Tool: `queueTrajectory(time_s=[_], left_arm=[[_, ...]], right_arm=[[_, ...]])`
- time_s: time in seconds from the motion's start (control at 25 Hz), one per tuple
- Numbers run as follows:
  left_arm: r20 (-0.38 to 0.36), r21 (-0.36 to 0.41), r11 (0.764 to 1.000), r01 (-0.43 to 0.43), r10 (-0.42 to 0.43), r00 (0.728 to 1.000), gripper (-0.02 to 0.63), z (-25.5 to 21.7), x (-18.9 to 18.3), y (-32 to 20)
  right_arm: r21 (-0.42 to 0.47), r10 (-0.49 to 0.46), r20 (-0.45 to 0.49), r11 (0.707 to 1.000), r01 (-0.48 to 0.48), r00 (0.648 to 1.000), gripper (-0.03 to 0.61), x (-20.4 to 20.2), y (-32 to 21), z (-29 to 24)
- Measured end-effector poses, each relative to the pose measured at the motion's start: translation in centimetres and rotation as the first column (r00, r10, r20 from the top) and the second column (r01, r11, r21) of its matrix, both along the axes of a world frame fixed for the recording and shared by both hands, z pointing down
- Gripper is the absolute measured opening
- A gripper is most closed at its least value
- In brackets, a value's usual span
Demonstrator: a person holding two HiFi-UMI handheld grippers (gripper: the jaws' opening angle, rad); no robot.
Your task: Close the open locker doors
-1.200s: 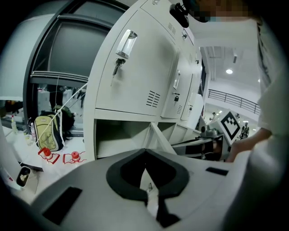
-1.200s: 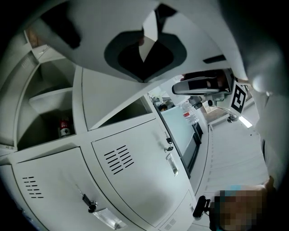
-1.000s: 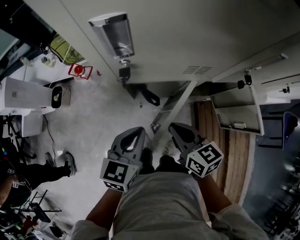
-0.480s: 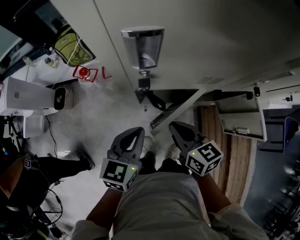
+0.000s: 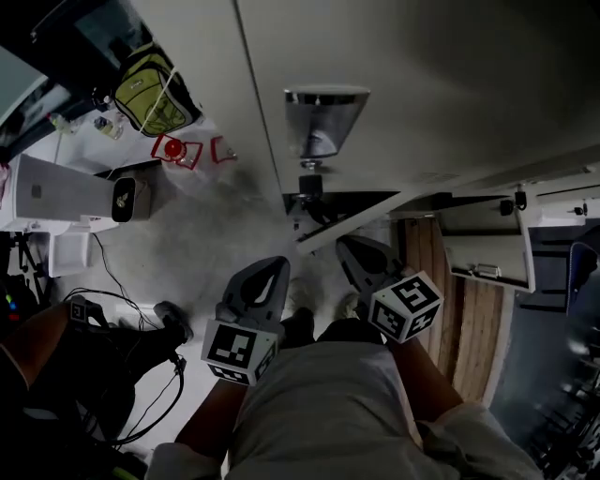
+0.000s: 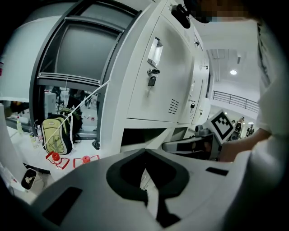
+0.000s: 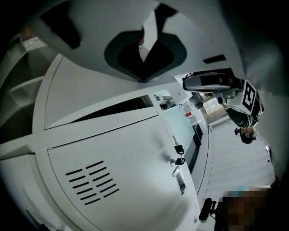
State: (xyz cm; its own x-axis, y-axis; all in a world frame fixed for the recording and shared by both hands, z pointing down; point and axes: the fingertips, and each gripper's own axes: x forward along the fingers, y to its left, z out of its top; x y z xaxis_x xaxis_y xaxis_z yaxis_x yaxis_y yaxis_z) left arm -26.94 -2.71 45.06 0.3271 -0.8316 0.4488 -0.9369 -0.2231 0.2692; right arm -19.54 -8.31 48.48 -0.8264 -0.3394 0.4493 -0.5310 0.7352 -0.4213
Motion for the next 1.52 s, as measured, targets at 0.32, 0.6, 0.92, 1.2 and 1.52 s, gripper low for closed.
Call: queueTrajectory(time_s=[0.32, 0.6, 0.92, 1.2, 1.52], left_arm=[[-0.002, 0.006, 1.0, 0.01, -0.01, 1.0, 0.015, -0.6, -0.4, -0.7], [0.003, 0.006, 1.0, 0.024, -0.024, 1.0, 0.015, -0.2, -1.3, -1.4], [0.004, 0.001, 1.0, 0.027, -0.027, 1.0, 0.015, -0.3, -2.1, -2.1], [0.006, -0.002, 1.0, 0.028, -0.028, 1.0, 0.015, 0.0, -2.3, -2.1], [0.008, -0.002, 0.999, 0.033, -0.033, 0.999, 0.015, 0.0, -2.4, -1.6]], right_arm=[[-0.001, -0.015, -0.014, 1.0, 0.015, 1.0, 0.028, -1.4, -2.0, 0.1], [0.007, -0.011, -0.015, 1.0, 0.011, 1.0, 0.028, -2.2, -3.9, 0.4], [-0.005, -0.01, -0.027, 1.0, 0.01, 1.0, 0.028, -2.7, -4.7, 1.2], [-0.005, -0.009, -0.028, 1.0, 0.009, 1.0, 0.028, -2.7, -4.7, 1.4], [0.002, -0.011, -0.034, 1.0, 0.011, 0.999, 0.028, -2.7, -4.9, 1.4]])
